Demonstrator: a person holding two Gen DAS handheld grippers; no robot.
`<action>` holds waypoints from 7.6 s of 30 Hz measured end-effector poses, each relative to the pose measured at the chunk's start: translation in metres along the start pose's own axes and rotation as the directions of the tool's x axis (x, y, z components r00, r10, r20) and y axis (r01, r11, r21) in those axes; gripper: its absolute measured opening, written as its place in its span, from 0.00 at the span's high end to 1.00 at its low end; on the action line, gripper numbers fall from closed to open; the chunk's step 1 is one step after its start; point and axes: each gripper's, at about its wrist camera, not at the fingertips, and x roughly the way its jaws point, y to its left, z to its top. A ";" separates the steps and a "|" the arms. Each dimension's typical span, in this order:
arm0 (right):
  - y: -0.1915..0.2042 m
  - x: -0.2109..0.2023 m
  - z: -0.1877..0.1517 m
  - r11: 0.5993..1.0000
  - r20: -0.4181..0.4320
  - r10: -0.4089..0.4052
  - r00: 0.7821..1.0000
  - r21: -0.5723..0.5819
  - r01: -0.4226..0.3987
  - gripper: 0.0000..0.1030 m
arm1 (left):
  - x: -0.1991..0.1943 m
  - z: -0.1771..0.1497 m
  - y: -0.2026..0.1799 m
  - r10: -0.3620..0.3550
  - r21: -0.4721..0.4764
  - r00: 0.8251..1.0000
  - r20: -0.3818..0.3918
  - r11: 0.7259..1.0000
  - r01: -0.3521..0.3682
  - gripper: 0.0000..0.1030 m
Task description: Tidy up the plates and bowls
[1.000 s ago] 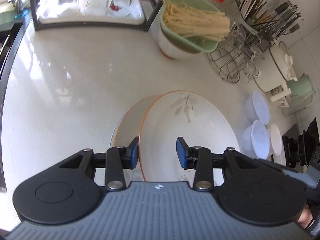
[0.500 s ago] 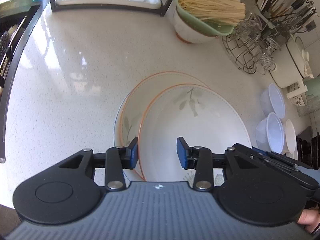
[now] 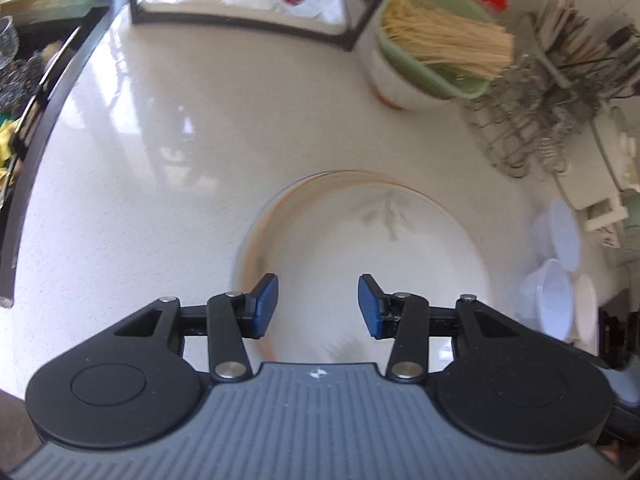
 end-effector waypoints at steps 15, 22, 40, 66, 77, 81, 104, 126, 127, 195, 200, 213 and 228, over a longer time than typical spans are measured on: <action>0.002 -0.030 0.017 0.998 0.125 0.042 0.991 -0.061 -0.034 0.84 | -0.033 0.006 -0.037 0.008 0.031 0.994 0.109 0.999 -0.011 0.52; 0.000 -0.066 0.032 0.995 0.219 0.056 0.974 -0.095 -0.036 0.84 | -0.064 0.011 -0.064 -0.029 0.066 0.978 0.205 0.998 0.016 0.52; -0.017 -0.154 0.038 0.994 0.350 0.015 0.937 -0.108 0.025 0.84 | -0.101 -0.005 -0.142 -0.137 0.159 0.957 0.256 0.982 0.098 0.52; 0.006 -0.163 0.034 0.981 0.270 -0.169 0.948 -0.042 0.187 0.84 | -0.081 0.011 -0.115 -0.264 0.284 0.951 0.162 0.935 0.211 0.51; -0.066 -0.186 0.025 0.976 0.305 -0.211 0.929 0.018 0.216 0.83 | -0.058 -0.014 -0.183 -0.262 0.320 0.950 0.169 0.926 0.199 0.47; -0.088 -0.184 0.022 0.974 0.275 -0.223 0.935 0.024 0.225 0.83 | -0.037 -0.021 -0.207 -0.232 0.343 0.960 0.156 0.924 0.167 0.47; -0.178 -0.156 -0.022 0.936 0.178 -0.256 0.950 0.292 0.197 0.51 | 0.055 -0.041 -0.238 -0.126 0.382 0.992 0.010 0.917 0.113 0.38; -0.198 -0.083 -0.012 0.953 0.104 -0.224 0.969 0.231 0.195 0.83 | 0.122 -0.053 -0.258 -0.166 0.321 0.985 -0.051 0.931 0.174 0.80; -0.198 -0.082 -0.011 0.955 0.101 -0.219 0.971 0.225 0.192 0.83 | 0.122 -0.054 -0.257 -0.162 0.318 0.986 -0.047 0.933 0.168 0.80; -0.131 -0.173 0.058 0.992 0.378 -0.125 0.917 0.046 0.116 0.62 | -0.037 0.010 -0.258 -0.224 0.323 0.950 0.217 0.935 0.147 0.57; -0.137 -0.182 0.053 0.988 0.402 -0.152 0.903 0.062 0.139 0.62 | -0.035 0.005 -0.270 -0.238 0.355 0.949 0.206 0.922 0.154 0.57; -0.152 -0.201 0.035 0.978 0.426 -0.207 0.881 0.115 0.174 0.62 | -0.030 -0.014 -0.296 -0.273 0.403 0.950 0.152 0.895 0.192 0.57; -0.194 -0.218 0.011 0.962 0.387 -0.265 0.883 0.162 0.218 0.49 | -0.016 -0.052 -0.337 -0.255 0.421 0.961 0.108 0.887 0.188 0.56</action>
